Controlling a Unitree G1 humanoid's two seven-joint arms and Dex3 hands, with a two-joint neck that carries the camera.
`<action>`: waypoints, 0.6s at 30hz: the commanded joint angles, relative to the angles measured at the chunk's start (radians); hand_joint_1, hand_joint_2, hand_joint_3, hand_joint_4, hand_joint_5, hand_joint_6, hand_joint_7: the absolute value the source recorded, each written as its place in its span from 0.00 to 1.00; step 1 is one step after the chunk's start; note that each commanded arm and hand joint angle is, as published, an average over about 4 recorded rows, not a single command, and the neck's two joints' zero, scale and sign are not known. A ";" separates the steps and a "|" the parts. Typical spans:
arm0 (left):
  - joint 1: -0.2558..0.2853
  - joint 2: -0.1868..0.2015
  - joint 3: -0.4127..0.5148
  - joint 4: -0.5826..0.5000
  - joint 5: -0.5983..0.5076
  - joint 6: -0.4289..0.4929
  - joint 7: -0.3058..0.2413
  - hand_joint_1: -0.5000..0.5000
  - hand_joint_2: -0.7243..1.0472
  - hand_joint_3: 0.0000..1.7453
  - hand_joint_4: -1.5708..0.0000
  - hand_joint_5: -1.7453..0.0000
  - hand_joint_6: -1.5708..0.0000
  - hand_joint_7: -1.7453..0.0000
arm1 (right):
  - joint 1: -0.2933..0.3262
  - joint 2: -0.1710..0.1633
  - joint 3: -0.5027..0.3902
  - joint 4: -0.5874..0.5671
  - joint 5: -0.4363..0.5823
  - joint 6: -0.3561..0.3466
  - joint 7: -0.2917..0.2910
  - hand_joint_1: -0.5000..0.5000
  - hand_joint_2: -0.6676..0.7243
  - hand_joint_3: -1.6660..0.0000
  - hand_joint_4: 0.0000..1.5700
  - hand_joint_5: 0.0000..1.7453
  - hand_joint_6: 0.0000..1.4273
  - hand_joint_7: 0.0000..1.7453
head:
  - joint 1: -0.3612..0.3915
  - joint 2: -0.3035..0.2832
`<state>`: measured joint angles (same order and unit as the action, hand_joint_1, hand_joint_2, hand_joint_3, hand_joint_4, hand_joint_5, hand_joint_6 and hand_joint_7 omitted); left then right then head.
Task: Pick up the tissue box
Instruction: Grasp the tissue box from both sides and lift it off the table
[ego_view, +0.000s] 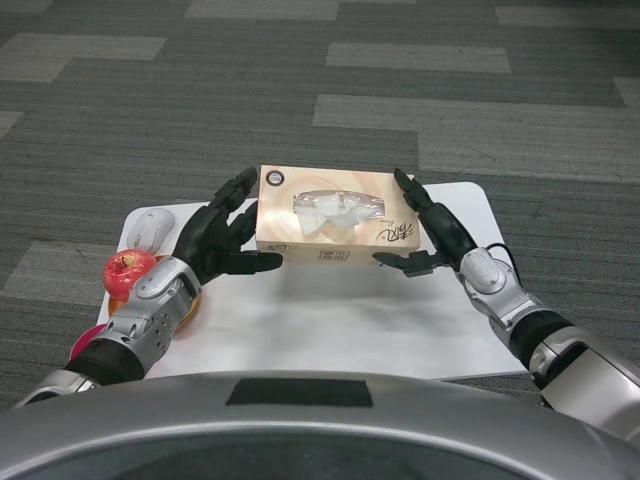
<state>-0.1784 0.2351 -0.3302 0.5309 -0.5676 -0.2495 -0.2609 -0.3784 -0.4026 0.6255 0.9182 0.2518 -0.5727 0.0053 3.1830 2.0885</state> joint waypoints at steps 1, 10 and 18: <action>-0.001 -0.023 -0.009 -0.059 0.010 -0.010 -0.035 1.00 0.98 0.05 1.00 1.00 1.00 1.00 | 0.001 0.031 0.012 -0.054 -0.014 -0.036 0.030 0.04 0.09 0.64 0.02 0.33 0.00 0.00 | 0.000 0.000; 0.011 -0.011 0.007 -0.127 0.012 0.001 -0.034 1.00 0.95 0.05 1.00 1.00 1.00 1.00 | 0.009 0.026 0.002 -0.094 -0.014 -0.036 0.029 0.07 0.09 0.64 0.00 0.33 0.00 0.00 | 0.003 0.003; 0.030 0.001 0.030 -0.177 0.012 0.022 -0.034 1.00 0.95 0.05 1.00 1.00 1.00 1.00 | 0.021 0.014 -0.003 -0.162 -0.013 -0.036 0.022 0.04 0.09 0.64 0.00 0.33 0.00 0.00 | 0.005 0.006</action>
<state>-0.1433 0.2550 -0.2773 0.3886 -0.5598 -0.2398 -0.2609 -0.3484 -0.4252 0.6026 0.8163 0.2577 -0.5725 -0.0042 3.1876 2.0939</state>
